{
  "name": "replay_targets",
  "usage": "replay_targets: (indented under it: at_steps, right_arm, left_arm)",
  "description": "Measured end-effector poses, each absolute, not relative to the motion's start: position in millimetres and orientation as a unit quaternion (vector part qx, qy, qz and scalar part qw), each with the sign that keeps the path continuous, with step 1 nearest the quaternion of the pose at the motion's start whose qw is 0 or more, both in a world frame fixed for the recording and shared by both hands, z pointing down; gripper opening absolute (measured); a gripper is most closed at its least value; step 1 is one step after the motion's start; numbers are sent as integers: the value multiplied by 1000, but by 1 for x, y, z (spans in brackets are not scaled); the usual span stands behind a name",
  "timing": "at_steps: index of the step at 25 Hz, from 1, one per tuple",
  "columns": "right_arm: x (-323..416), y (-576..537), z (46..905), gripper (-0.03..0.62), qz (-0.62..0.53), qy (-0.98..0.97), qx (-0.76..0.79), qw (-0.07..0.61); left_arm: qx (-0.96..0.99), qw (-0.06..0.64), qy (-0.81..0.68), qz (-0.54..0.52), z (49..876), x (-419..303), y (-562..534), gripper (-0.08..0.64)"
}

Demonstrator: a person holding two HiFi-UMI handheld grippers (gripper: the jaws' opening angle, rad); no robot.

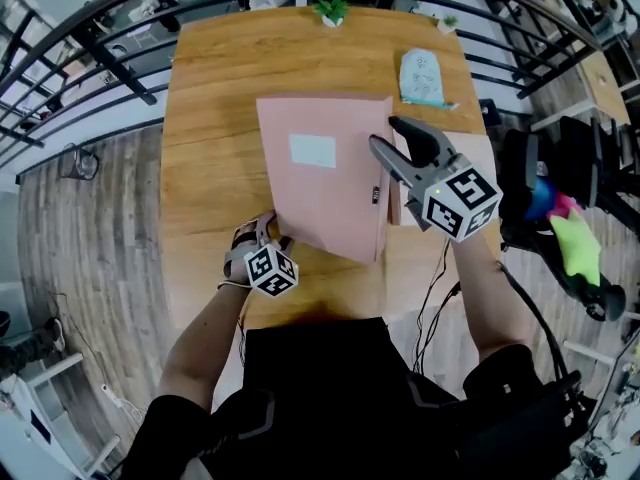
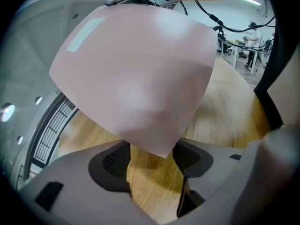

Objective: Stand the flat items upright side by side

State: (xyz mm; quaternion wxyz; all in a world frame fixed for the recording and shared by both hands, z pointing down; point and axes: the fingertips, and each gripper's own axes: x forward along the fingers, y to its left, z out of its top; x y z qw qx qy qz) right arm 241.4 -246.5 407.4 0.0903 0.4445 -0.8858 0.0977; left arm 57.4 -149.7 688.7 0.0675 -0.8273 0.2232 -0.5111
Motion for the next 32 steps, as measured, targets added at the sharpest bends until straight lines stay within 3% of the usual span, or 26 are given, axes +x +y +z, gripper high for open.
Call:
replay_targets:
  at_steps: [7, 15, 32]
  right_arm:
    - [236, -194, 395, 186, 56, -866, 489, 94]
    - [203, -141, 375, 181, -21, -866, 488, 108]
    - [161, -57, 392, 135, -40, -893, 419, 161]
  left_arm:
    - [-820, 114, 220, -517, 692, 57, -148, 293]
    - [-813, 114, 202, -533, 702, 56, -144, 296]
    - [-808, 177, 164, -537, 700, 59, -139, 262]
